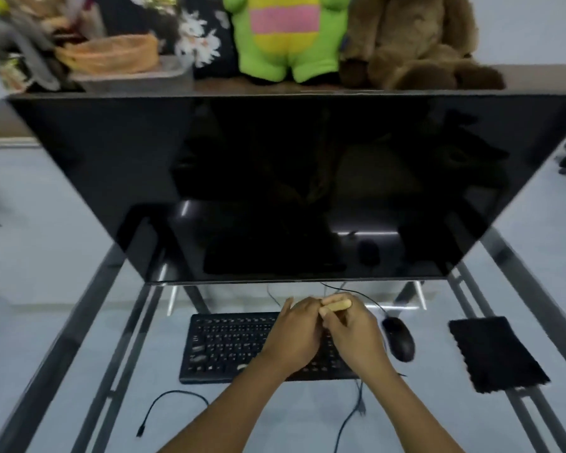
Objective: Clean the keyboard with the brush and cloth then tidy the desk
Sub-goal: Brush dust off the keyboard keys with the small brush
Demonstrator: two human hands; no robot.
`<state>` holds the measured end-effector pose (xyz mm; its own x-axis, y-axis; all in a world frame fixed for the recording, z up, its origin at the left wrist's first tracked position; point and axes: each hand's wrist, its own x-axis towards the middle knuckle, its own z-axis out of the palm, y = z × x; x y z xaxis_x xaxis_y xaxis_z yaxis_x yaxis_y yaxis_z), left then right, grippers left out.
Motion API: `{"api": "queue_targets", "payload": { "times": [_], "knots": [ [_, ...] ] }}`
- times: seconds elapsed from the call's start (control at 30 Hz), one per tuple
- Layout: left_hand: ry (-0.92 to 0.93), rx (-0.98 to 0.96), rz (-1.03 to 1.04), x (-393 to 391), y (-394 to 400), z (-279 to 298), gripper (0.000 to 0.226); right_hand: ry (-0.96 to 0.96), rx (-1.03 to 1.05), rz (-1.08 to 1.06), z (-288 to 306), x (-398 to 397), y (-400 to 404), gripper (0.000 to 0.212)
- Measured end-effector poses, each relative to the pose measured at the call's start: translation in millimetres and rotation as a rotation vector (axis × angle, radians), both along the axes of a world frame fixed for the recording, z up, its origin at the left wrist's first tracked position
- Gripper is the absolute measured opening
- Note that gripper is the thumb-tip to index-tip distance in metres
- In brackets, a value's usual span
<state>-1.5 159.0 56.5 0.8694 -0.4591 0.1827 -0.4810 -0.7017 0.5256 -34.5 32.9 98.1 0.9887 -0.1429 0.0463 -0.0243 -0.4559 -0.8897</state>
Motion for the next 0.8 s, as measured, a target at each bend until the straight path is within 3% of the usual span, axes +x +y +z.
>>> {"api": "queue_targets", "payload": {
  "times": [0.1, 0.23, 0.33, 0.5, 0.67, 0.8],
  "knots": [
    [0.040, -0.051, 0.169, -3.1, 70.6, -24.6, 0.038, -0.006, 0.027, 0.094, -10.6, 12.1, 44.2, 0.011],
    [0.158, -0.027, 0.441, -18.1, 162.2, -65.7, 0.058, 0.009, 0.011, 0.183, -22.2, 24.3, 94.4, 0.009],
    [0.222, -0.016, 0.526, -28.9, 205.1, -88.0, 0.078, 0.031, -0.007, 0.257, -33.6, 28.4, 130.5, 0.006],
    [0.246, -0.091, 0.465, -44.0, 226.6, -109.7, 0.092, 0.116, -0.128, 0.384, -61.6, 32.1, 163.7, 0.005],
    [0.189, -0.062, 0.424, -50.3, 229.2, -121.6, 0.107, -0.034, -0.174, 0.198, -59.7, 49.0, 157.0, 0.007],
    [0.140, -0.014, 0.440, -54.2, 230.5, -125.6, 0.108, 0.129, -0.220, 0.391, -63.7, 48.1, 164.3, 0.008]
  ]
}}
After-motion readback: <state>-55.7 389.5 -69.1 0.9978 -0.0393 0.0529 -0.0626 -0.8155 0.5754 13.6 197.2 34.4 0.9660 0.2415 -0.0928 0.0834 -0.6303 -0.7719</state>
